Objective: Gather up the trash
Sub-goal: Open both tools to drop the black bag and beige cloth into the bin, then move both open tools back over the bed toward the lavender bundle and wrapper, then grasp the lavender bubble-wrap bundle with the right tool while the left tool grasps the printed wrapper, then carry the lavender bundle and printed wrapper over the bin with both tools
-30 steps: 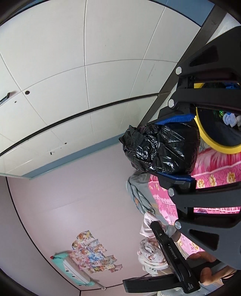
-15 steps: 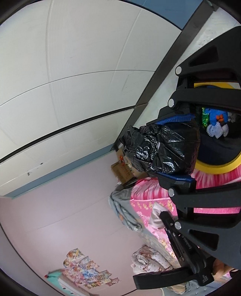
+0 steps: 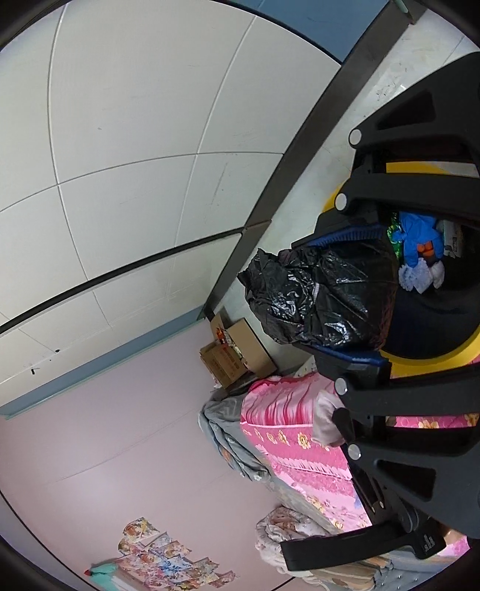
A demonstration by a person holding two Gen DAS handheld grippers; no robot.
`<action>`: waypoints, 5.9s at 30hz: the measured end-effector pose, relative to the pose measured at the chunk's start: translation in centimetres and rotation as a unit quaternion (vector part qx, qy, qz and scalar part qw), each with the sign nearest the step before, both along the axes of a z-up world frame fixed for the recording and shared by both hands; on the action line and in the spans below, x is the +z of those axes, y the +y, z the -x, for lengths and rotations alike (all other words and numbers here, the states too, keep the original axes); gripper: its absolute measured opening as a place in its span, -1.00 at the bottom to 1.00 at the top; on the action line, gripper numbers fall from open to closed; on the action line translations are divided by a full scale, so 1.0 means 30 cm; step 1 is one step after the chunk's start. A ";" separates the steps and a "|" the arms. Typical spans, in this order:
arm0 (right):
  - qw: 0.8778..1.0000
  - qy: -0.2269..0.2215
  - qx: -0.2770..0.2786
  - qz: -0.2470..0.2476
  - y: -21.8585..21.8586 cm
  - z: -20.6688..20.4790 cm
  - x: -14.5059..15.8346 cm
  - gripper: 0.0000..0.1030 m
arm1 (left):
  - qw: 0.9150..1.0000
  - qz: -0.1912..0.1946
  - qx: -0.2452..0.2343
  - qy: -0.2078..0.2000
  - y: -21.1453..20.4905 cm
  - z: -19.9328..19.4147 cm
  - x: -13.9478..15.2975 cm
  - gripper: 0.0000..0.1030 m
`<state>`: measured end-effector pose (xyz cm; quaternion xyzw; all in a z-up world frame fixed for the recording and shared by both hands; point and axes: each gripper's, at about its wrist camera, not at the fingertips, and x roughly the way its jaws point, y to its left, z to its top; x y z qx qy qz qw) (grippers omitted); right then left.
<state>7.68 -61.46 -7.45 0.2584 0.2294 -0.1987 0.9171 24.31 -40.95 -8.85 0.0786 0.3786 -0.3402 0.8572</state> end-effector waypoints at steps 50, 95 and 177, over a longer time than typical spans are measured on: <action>0.961 -0.029 0.264 0.078 0.793 -0.422 0.213 0.84 | 0.966 0.009 0.248 -0.079 1.131 0.196 0.217 0.77; 0.878 0.134 0.437 0.139 1.422 -1.112 -0.316 -0.21 | 0.957 0.020 0.286 0.043 1.243 0.133 -0.217 -0.31; 0.977 -0.123 0.148 0.086 0.274 0.192 0.400 -0.30 | 0.983 -0.069 0.162 0.056 0.763 0.249 -0.038 -0.01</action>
